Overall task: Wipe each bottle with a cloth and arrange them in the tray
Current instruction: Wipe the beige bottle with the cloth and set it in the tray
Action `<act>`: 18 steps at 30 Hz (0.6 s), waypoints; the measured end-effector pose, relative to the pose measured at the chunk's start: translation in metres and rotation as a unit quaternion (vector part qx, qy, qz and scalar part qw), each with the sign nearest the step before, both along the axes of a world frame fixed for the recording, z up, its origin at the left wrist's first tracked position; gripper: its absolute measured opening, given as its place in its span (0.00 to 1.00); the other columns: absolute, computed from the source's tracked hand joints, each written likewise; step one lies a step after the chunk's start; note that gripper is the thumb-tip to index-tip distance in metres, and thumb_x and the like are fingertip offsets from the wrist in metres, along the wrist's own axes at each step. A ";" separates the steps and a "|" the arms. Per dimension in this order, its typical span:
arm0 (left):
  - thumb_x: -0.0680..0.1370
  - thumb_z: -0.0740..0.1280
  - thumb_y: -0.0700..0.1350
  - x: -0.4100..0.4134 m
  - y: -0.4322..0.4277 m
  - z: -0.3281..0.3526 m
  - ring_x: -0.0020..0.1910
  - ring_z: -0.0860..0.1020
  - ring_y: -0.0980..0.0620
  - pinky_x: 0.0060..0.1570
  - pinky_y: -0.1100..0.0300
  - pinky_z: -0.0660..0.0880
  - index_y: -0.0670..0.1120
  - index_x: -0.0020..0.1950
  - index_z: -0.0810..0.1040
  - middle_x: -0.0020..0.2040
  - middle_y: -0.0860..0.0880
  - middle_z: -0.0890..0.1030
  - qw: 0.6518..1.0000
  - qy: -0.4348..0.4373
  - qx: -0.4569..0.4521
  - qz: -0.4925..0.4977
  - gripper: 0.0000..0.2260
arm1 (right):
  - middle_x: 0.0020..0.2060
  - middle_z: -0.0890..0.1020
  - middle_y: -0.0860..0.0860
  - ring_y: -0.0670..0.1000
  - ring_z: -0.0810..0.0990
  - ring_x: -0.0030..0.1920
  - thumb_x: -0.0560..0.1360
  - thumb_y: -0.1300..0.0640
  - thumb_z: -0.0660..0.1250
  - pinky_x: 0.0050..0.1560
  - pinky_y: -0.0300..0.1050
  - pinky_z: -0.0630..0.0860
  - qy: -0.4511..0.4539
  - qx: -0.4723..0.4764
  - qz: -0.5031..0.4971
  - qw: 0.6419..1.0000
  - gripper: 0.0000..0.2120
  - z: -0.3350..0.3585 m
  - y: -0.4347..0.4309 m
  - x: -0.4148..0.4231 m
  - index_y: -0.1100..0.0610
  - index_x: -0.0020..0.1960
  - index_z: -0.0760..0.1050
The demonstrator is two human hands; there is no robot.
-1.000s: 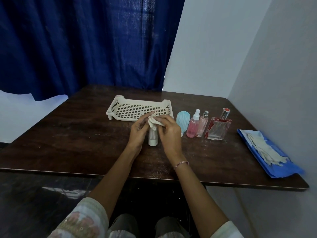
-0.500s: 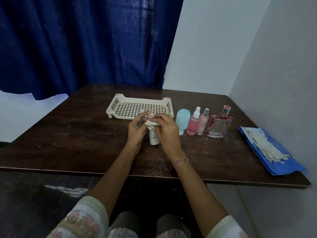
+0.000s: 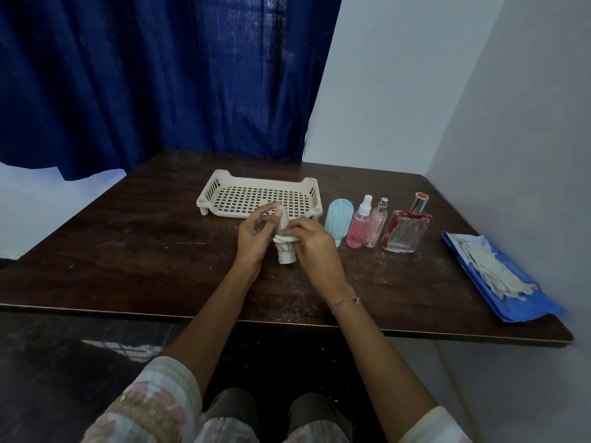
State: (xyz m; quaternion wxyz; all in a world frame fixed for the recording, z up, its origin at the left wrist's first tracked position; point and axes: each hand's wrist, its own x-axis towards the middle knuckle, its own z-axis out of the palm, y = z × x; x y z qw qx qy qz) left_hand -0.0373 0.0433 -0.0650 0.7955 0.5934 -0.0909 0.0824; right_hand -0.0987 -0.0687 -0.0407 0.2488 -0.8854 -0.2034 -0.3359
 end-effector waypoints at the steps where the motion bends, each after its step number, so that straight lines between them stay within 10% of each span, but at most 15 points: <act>1: 0.77 0.67 0.40 0.000 0.000 0.000 0.45 0.81 0.56 0.47 0.60 0.78 0.44 0.59 0.78 0.46 0.47 0.83 1.000 0.000 -0.002 -0.004 0.11 | 0.42 0.81 0.56 0.53 0.79 0.43 0.67 0.69 0.72 0.44 0.46 0.79 -0.001 0.004 0.000 1.000 0.08 0.005 0.000 0.003 0.64 0.46 0.81; 11: 0.75 0.69 0.44 0.002 0.002 -0.001 0.43 0.80 0.49 0.49 0.48 0.77 0.47 0.57 0.79 0.37 0.52 0.82 1.000 0.019 -0.012 0.004 0.11 | 0.41 0.80 0.53 0.47 0.78 0.43 0.68 0.70 0.70 0.48 0.31 0.72 0.018 0.040 0.021 0.999 0.08 -0.012 0.002 -0.003 0.63 0.46 0.82; 18: 0.79 0.63 0.44 0.002 0.001 0.000 0.60 0.77 0.42 0.60 0.48 0.75 0.50 0.58 0.78 0.57 0.49 0.80 0.999 0.005 -0.014 -0.049 0.09 | 0.42 0.83 0.51 0.49 0.80 0.44 0.68 0.67 0.71 0.44 0.39 0.77 0.040 0.038 -0.018 0.998 0.10 -0.009 0.000 -0.002 0.58 0.47 0.83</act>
